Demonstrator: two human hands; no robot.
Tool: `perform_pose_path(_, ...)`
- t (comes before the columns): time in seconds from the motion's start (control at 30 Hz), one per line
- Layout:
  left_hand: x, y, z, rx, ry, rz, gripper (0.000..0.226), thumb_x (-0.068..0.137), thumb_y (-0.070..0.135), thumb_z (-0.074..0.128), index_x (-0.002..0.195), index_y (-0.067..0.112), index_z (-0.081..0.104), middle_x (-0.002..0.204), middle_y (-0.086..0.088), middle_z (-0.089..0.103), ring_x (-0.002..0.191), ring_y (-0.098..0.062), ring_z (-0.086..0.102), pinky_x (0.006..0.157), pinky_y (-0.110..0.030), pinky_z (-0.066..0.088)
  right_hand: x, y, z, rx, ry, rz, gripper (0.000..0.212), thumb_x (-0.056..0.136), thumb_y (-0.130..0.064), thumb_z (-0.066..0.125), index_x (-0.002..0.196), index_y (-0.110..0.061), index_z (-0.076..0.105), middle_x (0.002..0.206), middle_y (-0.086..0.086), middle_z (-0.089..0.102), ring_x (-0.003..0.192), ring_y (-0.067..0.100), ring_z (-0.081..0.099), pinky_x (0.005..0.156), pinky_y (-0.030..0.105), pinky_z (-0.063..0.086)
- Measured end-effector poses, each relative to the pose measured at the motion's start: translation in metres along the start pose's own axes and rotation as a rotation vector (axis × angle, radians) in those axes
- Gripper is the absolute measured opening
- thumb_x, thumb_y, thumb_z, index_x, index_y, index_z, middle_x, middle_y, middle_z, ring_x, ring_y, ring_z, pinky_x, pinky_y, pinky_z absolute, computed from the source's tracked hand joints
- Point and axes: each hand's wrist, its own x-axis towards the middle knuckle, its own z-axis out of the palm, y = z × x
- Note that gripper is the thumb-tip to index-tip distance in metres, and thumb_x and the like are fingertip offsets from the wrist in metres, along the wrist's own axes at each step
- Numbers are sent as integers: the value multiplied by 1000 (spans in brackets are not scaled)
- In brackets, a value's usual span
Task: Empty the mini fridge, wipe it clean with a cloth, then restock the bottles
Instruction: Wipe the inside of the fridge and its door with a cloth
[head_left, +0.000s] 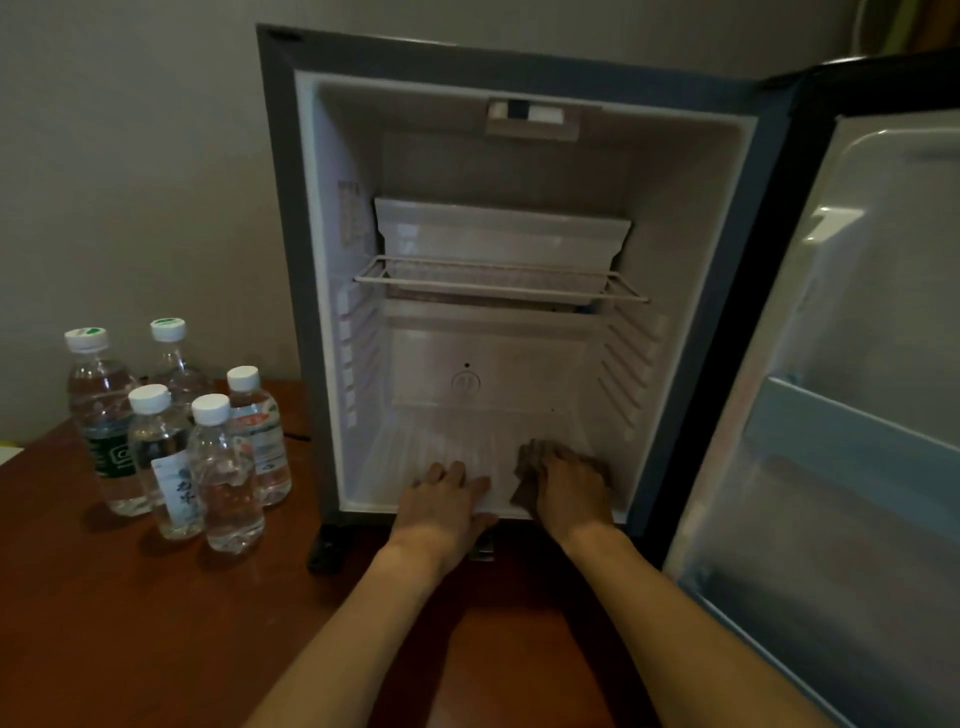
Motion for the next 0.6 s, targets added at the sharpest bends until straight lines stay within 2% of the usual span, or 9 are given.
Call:
perform_pose_path(0.13,0,-1,3,-3,34,5,56,102,56,40,153,33,31,147,-2,38,134,-27,36,101,-43,40,25,-5,-7,20,7,-67,32,99,-29,55,127,-17,62,131,2,60,115,20,58,102,29,44)
perform_pose_path(0.2,0,-3,4,-7,43,9,56,102,55,41,152,33,32,146,-2,38,133,-28,36,100,-44,40,39,-11,-8,-9,8,-115,29,99,-29,53,125,-17,61,129,2,61,113,20,58,102,32,44)
perform_pose_path(0.33,4,-6,0,-7,13,29,55,102,55,44,151,32,35,144,-4,38,132,-29,35,96,-44,41,59,-22,-5,-32,45,-101,29,98,-29,54,123,-18,64,130,4,62,114,22,59,93,24,40)
perform_pose_path(0.5,3,-4,-3,-16,-12,27,55,102,54,45,151,31,35,145,-4,38,133,-30,35,98,-45,40,41,-19,-6,34,148,-143,25,96,-23,56,115,-12,69,124,8,65,108,25,61,91,27,40)
perform_pose_path(0.6,2,-2,-2,-27,-21,15,56,102,53,45,152,32,35,145,-4,38,134,-29,35,101,-44,39,20,-13,-2,36,139,-139,26,99,-25,49,112,-13,69,120,8,66,101,22,61,83,23,39)
